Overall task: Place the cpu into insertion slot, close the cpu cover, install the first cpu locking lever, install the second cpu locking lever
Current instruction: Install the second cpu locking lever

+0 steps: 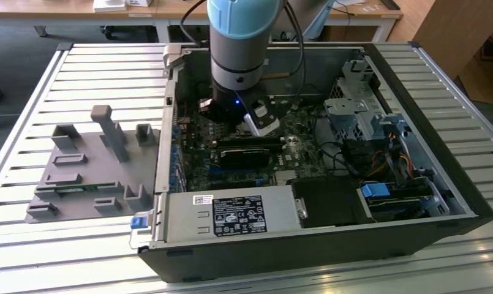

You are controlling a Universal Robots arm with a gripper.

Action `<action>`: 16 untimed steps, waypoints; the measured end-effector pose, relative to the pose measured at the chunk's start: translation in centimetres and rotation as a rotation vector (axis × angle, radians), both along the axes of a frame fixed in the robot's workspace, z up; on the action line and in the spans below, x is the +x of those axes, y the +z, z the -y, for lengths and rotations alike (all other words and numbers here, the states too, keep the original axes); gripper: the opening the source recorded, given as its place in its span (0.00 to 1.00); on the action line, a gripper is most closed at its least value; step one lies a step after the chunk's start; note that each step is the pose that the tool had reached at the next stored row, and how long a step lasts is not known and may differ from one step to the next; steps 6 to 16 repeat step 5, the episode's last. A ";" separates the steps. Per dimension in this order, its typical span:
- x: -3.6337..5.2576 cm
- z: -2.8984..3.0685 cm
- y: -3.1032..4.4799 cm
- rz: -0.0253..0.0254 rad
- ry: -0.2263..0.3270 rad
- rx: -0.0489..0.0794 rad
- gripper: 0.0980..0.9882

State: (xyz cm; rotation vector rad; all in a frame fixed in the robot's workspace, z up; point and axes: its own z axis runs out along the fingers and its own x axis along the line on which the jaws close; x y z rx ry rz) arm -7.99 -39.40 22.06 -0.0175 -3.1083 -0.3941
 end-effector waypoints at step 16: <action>0.00 0.00 0.34 0.0001 0.000 0.000 0.01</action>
